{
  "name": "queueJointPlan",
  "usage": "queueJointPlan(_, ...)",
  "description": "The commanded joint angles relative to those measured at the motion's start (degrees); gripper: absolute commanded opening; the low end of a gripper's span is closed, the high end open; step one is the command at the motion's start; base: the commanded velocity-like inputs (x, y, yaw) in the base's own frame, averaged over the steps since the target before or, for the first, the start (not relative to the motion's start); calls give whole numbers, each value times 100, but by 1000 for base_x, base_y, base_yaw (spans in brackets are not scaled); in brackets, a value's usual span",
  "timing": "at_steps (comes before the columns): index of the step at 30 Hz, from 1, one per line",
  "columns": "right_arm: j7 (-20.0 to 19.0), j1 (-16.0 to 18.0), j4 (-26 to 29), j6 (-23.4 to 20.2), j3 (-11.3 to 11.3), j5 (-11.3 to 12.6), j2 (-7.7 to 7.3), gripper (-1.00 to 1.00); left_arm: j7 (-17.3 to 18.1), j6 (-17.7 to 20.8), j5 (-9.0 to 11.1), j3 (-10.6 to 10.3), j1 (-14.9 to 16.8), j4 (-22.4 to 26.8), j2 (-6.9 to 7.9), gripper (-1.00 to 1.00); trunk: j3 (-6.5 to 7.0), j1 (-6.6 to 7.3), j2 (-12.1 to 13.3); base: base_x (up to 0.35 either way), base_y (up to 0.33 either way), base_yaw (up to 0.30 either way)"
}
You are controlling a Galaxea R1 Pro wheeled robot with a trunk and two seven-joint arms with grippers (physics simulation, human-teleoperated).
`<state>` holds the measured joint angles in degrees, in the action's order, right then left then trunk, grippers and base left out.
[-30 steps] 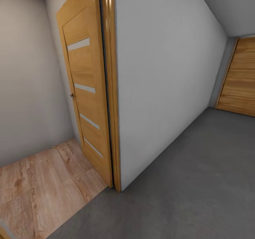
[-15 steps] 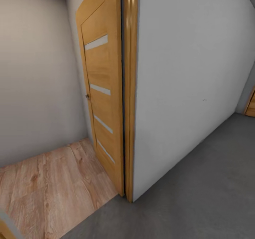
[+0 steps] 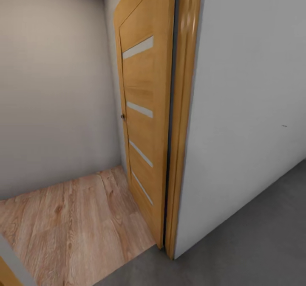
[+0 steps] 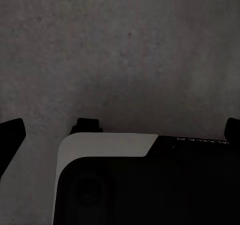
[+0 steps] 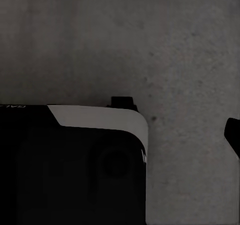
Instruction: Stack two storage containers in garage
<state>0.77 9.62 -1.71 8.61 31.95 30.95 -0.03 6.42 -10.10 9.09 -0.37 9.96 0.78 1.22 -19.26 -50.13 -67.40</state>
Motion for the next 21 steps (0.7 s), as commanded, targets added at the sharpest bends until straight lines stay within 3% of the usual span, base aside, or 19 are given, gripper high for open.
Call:
queueJointPlan(1,2,5,-14,27,48,42,3,100,35,-14,55,-7,6,-9,1,100,-7,-3,-3,307,0,269)
queueJointPlan(16,2,5,-14,27,48,42,-1,100,35,-10,51,-7,6,-9,1,100,-7,-3,-3,306,0,268)
queueJointPlan(21,2,5,-14,24,47,62,-2,100,35,-10,54,-7,6,-9,1,100,-7,-3,-3,303,0,101)
